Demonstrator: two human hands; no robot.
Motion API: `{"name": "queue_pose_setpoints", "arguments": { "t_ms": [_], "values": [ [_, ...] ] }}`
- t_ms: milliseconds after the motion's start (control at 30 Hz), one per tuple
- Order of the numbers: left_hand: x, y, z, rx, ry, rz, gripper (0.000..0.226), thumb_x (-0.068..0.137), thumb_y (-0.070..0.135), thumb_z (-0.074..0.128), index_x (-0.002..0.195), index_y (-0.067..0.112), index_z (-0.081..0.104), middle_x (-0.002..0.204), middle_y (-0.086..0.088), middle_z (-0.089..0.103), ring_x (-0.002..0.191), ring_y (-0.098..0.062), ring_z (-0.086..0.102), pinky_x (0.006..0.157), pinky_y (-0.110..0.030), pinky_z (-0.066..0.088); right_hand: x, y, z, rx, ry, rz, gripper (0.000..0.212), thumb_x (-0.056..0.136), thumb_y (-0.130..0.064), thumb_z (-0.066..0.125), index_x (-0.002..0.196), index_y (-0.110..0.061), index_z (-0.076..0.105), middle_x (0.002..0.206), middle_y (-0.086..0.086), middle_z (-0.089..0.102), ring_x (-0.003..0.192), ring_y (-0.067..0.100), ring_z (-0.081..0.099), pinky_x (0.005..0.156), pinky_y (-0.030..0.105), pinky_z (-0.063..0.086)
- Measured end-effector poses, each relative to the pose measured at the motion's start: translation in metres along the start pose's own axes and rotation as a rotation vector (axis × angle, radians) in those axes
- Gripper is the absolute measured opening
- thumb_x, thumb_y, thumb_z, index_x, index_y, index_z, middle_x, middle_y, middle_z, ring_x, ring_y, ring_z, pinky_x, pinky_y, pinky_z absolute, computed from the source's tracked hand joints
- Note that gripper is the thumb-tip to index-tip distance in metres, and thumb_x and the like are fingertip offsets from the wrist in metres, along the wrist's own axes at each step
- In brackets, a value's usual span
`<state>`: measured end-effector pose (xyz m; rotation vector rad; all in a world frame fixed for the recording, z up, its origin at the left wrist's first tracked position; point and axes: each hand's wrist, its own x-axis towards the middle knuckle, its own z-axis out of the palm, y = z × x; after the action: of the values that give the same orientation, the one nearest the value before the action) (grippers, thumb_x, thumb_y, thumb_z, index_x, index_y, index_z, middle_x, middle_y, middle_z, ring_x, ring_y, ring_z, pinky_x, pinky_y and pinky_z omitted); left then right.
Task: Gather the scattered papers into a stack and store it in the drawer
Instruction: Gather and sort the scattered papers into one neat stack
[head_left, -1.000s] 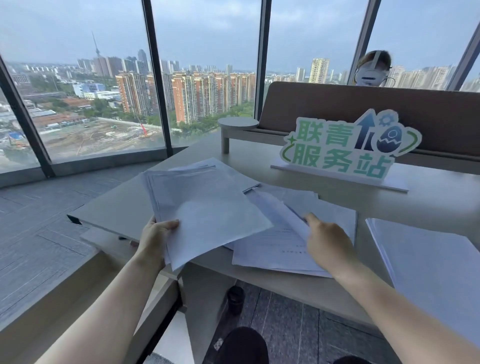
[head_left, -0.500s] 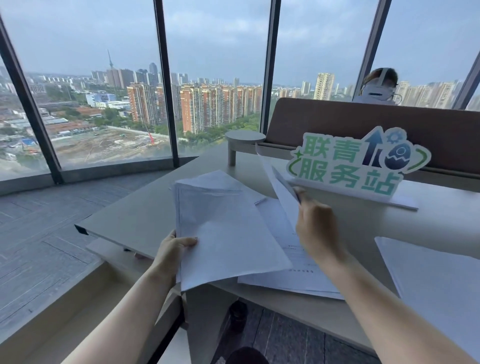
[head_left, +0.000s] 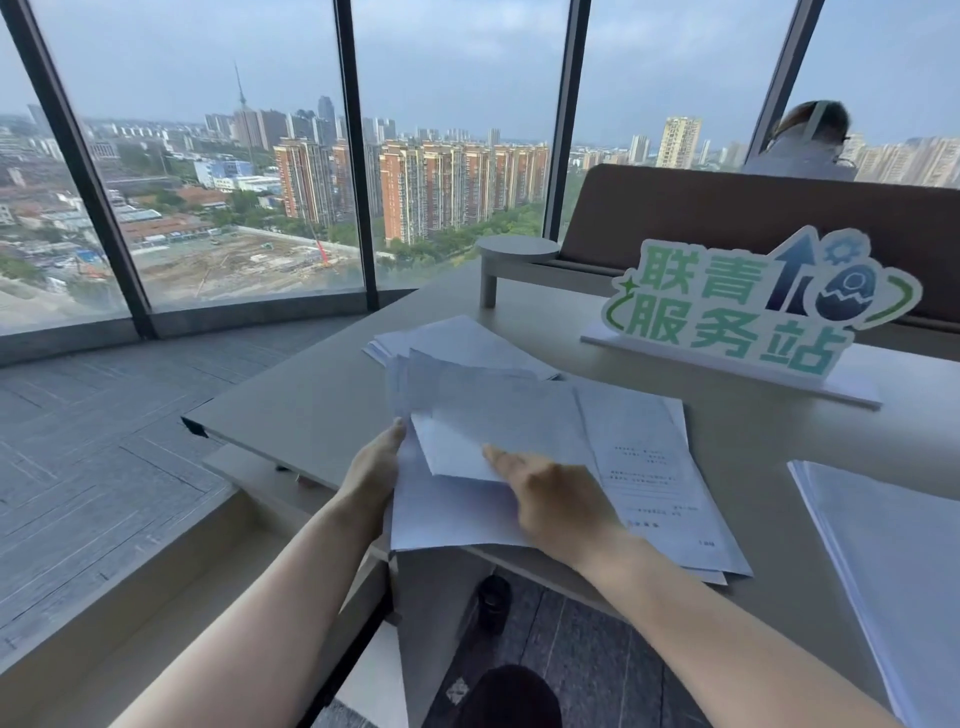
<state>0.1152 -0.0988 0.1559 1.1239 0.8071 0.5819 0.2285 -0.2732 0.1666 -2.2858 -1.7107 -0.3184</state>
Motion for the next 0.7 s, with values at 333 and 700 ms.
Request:
{"name": "queue_pose_setpoints", "arguments": {
  "t_ms": [333, 700],
  "values": [
    [0.006, 0.011, -0.004, 0.06, -0.192, -0.195, 0.03, 0.087, 0.019, 0.058, 0.114, 0.008, 0.064, 0.094, -0.016, 0.073, 0.078, -0.031, 0.07, 0.074, -0.038, 0.054, -0.009, -0.013, 0.009, 0.017, -0.021, -0.244, 0.052, 0.088, -0.018, 0.044, 0.138, -0.028, 0.052, 0.118, -0.005, 0.069, 0.092, 0.027, 0.064, 0.066, 0.038, 0.053],
    [0.002, 0.008, 0.004, 0.061, -0.113, 0.036, 0.048, 0.077, -0.022, 0.052, 0.113, 0.009, 0.059, 0.093, -0.016, 0.068, 0.075, -0.031, 0.065, 0.067, -0.041, 0.058, 0.0, 0.035, 0.007, 0.528, 0.002, 0.565, 0.061, 0.097, -0.036, 0.054, 0.152, -0.018, 0.032, 0.156, 0.002, 0.036, 0.143, 0.021, 0.033, 0.112, 0.036, 0.031]
  ]
}}
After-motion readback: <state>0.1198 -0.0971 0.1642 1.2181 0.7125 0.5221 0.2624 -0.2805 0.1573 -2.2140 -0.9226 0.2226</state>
